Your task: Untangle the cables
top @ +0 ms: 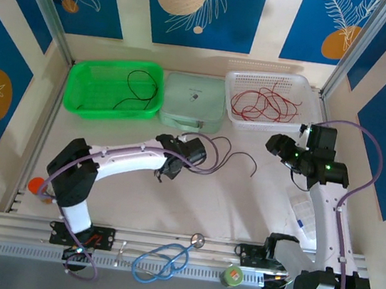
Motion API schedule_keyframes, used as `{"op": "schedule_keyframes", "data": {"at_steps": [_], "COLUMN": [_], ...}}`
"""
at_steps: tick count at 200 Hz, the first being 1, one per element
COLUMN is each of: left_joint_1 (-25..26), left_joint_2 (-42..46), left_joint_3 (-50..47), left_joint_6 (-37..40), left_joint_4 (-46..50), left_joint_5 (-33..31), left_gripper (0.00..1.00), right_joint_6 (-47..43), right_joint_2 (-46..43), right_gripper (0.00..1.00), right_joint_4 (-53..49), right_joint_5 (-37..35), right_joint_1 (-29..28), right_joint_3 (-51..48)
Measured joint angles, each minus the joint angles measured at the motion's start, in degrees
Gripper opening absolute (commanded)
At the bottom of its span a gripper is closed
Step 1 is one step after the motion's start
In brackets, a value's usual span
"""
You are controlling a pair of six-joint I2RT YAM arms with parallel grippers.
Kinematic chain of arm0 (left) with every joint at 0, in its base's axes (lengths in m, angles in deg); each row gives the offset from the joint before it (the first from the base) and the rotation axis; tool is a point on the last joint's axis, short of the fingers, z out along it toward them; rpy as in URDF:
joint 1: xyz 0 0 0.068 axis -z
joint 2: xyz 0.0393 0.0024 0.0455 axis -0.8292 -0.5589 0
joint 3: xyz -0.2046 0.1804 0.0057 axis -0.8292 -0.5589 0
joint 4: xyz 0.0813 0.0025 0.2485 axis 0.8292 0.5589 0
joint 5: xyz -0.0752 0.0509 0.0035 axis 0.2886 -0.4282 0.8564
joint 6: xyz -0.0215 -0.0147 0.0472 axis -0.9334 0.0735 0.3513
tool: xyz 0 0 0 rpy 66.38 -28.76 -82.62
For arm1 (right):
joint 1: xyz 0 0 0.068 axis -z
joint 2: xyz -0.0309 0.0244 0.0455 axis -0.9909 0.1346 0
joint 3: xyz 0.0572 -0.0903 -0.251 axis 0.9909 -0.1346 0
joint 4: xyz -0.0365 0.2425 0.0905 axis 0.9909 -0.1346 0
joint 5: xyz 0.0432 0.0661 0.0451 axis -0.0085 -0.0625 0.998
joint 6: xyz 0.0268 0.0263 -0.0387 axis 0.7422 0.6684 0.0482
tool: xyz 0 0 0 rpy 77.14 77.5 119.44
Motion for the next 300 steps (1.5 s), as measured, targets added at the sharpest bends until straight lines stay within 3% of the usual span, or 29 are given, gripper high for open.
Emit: {"op": "schedule_keyframes", "data": {"at_steps": [22,58,106,165,272,300], "left_joint_1": [-0.07,0.31,1.9,1.16,0.13,0.2], "left_joint_2": [-0.02,-0.02,-1.44,-18.49,-24.72,-25.38], "left_joint_3": [-0.96,0.5,8.22,19.63,22.91,22.91], "left_joint_6": [0.02,1.9,9.7,16.46,19.71,20.61], "left_joint_4": [1.01,1.18,-2.82,-6.93,-8.11,-8.79], "left_joint_5": [0.74,3.43,13.86,22.95,24.46,24.65], "left_gripper": [0.45,0.46,0.41,0.33,0.3,0.19], "right_joint_6": [0.0,-0.02,-0.07,-1.36,-2.64,-2.64], "right_joint_2": [0.04,0.04,0.02,0.0,-1.64,-1.68], "right_gripper": [0.7,0.7,0.7,0.7,0.7,0.7], "right_joint_4": [-0.04,-0.09,-0.09,-0.74,-1.84,-1.84], "right_joint_5": [0.24,0.26,0.24,0.24,0.55,0.83], "right_joint_1": [0.0,0.0,0.37,1.62,4.44,4.44], "right_joint_3": [0.0,0.0,-0.85,-1.25,-1.99,-1.99]}}
